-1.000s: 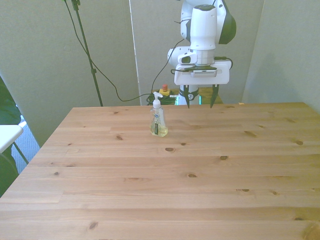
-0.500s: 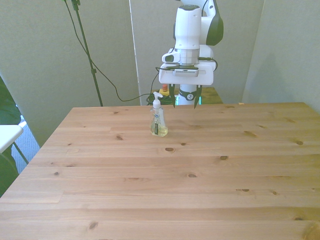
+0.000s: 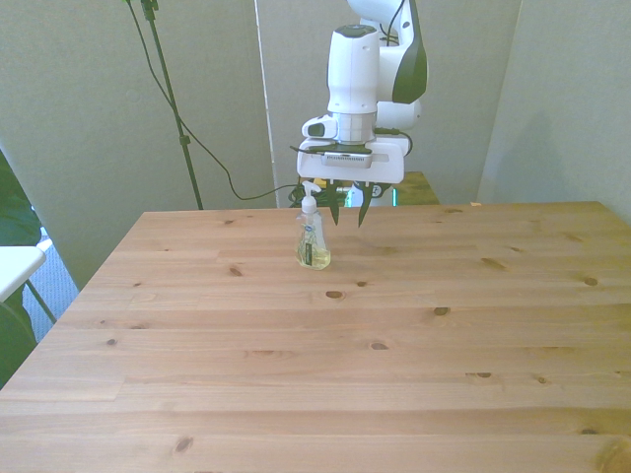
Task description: Knock down the sanitizer
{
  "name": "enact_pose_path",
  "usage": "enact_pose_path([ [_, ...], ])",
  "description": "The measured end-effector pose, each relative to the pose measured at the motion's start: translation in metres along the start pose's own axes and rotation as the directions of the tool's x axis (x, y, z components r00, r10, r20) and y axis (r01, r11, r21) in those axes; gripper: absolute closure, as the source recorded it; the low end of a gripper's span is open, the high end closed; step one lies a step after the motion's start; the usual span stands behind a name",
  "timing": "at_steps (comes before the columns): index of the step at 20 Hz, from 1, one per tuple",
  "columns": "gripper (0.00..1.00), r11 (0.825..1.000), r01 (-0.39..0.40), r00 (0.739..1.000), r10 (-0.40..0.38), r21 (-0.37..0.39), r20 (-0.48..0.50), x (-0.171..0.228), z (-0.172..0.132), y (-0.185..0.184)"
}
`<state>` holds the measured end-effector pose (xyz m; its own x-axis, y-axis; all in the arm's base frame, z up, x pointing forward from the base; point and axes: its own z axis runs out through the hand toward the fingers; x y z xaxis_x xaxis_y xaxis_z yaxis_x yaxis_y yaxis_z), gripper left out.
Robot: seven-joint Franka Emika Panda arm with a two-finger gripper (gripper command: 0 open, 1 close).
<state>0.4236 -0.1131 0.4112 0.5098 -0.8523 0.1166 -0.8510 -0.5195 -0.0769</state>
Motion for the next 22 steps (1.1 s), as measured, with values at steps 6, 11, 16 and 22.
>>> enact_pose_path([
  [6,1.0,0.999,-0.034,0.999,0.034,0.001,-0.005,0.02,0.001,0.006],
  [11,1.0,0.998,-0.059,0.998,0.059,0.011,-0.016,0.037,-0.005,0.006],
  [16,1.0,0.997,-0.08,0.997,0.081,0.008,-0.02,0.06,-0.001,-0.001],
  [22,1.0,0.991,-0.137,0.99,0.137,0.004,-0.027,0.1,0.004,0.001],
])
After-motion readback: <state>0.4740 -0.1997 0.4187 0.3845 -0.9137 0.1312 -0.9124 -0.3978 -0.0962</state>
